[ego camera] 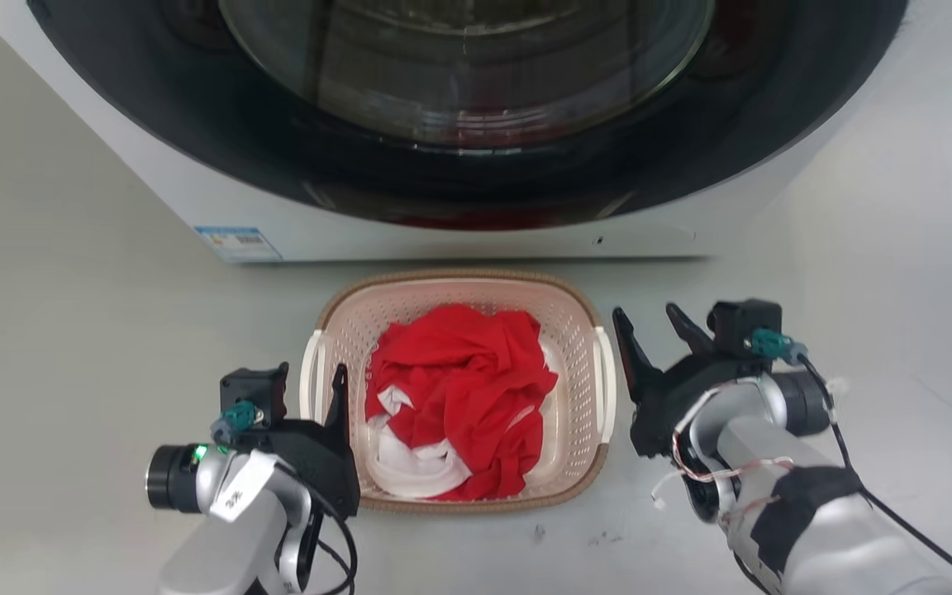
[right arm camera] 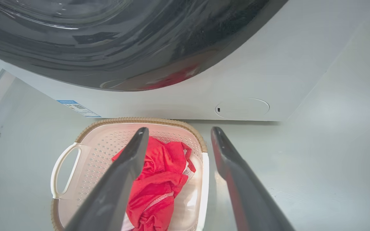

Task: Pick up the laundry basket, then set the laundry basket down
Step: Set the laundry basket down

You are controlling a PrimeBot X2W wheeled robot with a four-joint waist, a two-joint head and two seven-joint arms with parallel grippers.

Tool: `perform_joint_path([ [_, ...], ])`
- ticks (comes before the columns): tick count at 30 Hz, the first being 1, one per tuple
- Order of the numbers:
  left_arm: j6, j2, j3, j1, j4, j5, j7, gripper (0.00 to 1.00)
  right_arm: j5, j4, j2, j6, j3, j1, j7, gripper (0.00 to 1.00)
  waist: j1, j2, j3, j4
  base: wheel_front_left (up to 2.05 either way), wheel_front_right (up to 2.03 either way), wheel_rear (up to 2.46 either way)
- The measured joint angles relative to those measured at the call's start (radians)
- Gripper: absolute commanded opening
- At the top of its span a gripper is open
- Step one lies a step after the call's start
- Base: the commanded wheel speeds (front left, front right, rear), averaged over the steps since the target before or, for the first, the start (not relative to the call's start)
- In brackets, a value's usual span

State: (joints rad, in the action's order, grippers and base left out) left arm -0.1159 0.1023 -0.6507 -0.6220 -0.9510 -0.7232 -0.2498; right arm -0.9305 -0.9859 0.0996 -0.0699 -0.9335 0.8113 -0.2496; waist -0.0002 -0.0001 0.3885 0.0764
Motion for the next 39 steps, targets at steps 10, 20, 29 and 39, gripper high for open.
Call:
perform_joint_path([
  [10,-0.008,0.034,0.084,0.171,0.145,0.061,0.0,1.0,0.056,0.129,0.025,-0.027,0.1,-0.155,0.0,1.0,-0.0001,0.0,-0.118,-0.014,0.0,0.0,0.0],
  [20,-0.008,0.041,0.235,0.378,0.301,0.174,0.0,1.0,0.15,0.305,0.062,-0.046,0.196,-0.356,0.0,1.0,0.0,0.0,-0.238,-0.031,0.0,0.0,0.0],
  [29,-0.008,0.026,0.36,0.549,0.47,0.291,0.0,1.0,0.255,0.482,0.087,-0.054,0.282,-0.512,0.0,1.0,0.0,0.0,-0.314,-0.046,0.0,0.0,0.0],
  [39,-0.008,-0.002,0.465,0.693,0.634,0.395,0.0,1.0,0.366,0.626,0.092,-0.056,0.408,-0.684,-0.002,1.0,0.0002,0.0,-0.368,-0.062,0.0,0.0,0.0],
])
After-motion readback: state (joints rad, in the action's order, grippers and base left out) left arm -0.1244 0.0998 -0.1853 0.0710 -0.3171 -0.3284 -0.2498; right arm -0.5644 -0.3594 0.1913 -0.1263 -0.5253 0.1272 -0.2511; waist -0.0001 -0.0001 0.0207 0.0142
